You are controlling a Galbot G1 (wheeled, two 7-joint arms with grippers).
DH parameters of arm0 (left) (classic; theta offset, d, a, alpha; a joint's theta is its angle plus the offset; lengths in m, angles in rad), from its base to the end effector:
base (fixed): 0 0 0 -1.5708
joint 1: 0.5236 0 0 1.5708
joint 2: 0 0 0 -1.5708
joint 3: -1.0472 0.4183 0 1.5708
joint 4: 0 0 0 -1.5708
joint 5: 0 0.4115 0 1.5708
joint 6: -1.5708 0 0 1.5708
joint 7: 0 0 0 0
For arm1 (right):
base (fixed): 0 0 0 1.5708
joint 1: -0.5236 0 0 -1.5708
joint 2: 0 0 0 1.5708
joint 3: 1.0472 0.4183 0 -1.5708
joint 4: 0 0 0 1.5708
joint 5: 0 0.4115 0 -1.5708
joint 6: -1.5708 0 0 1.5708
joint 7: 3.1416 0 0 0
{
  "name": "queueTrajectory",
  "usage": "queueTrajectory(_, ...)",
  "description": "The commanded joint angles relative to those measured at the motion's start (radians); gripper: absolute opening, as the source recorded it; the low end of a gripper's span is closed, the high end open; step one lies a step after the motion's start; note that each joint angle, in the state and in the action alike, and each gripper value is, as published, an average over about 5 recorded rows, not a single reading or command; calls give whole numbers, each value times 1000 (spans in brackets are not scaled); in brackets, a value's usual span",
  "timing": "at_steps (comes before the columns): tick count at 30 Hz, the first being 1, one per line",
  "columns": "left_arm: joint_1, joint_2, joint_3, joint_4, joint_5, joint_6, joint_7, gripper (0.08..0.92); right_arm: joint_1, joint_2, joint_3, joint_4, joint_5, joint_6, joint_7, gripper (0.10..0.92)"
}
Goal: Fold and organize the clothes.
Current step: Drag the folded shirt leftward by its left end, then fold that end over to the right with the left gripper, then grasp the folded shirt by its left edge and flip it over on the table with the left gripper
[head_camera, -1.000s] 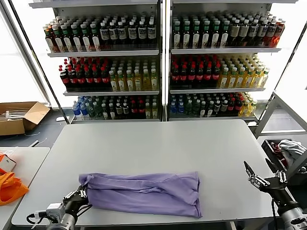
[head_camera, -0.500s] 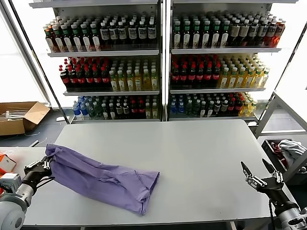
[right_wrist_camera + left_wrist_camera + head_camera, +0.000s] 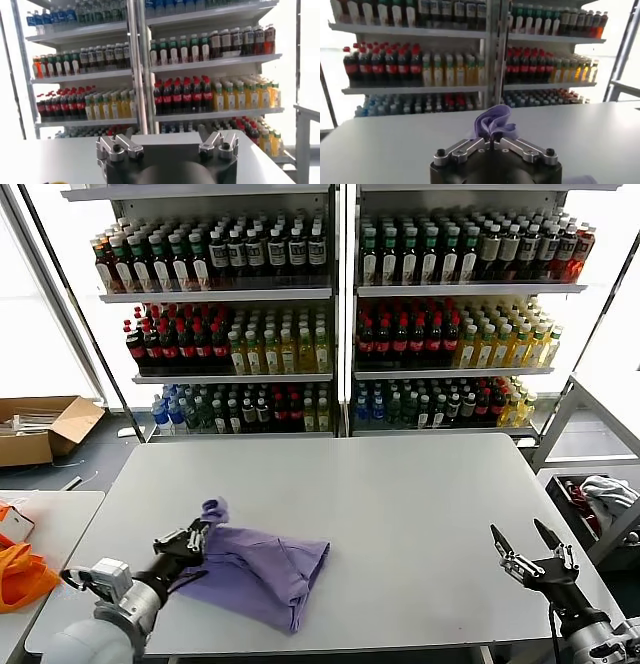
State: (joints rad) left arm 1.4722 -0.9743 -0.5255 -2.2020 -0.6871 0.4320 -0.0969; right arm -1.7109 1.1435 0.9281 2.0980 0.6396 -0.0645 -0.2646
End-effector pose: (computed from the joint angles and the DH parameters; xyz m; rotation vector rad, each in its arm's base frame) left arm 0.2429 0.0991 -0.2689 -0.3926 -2.7710 0.0964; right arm 0.1748 -0.2149 -0.3072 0.2529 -3.0599 -0.1228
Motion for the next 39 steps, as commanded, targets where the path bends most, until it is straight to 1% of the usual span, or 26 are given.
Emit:
queueTrajectory(1, -80, -143, 322, 16, -9, -12, -16, 94, -17, 21, -6, 5, -13, 2, 1, 823)
queueTrajectory(8, -145, -199, 371, 121, -18, 5, -12, 94, -18, 31, -13, -11, -24, 9, -3, 823)
queueTrajectory(14, -133, -221, 381, 158, -5, 16, -7, 94, -17, 27, -18, -18, -22, 12, -4, 823)
queueTrajectory(17, -119, -228, 377, 169, 19, 23, -2, 108, -11, 25, -22, -20, -20, 12, -4, 823)
queueTrajectory(19, -101, -224, 369, 166, 44, 22, 7, 146, -5, 23, -24, -22, -19, 11, -3, 823)
queueTrajectory(21, -77, -213, 355, 145, 60, 22, 14, 206, 1, 21, -25, -23, -17, 10, -3, 823)
queueTrajectory(26, -7, -165, 293, 24, 46, 26, 24, 344, 13, 14, -27, -30, -13, 10, -2, 823)
queueTrajectory(29, 31, -130, 234, -57, 17, 30, 29, 431, 21, 14, -33, -34, -12, 10, -1, 823)
queueTrajectory(32, 41, -82, 139, -106, -13, 40, 35, 517, 24, 14, -35, -31, -7, 6, -1, 823)
queueTrajectory(35, 16, -24, 15, -91, -40, 47, 57, 604, 24, 11, -38, -31, -1, 4, -2, 823)
queueTrajectory(37, -15, 12, -46, -41, -72, 55, 70, 665, 25, 11, -43, -33, -1, 4, -3, 823)
queueTrajectory(39, -57, 42, -71, 36, -103, 63, 75, 725, 27, 13, -52, -34, -3, 5, -3, 823)
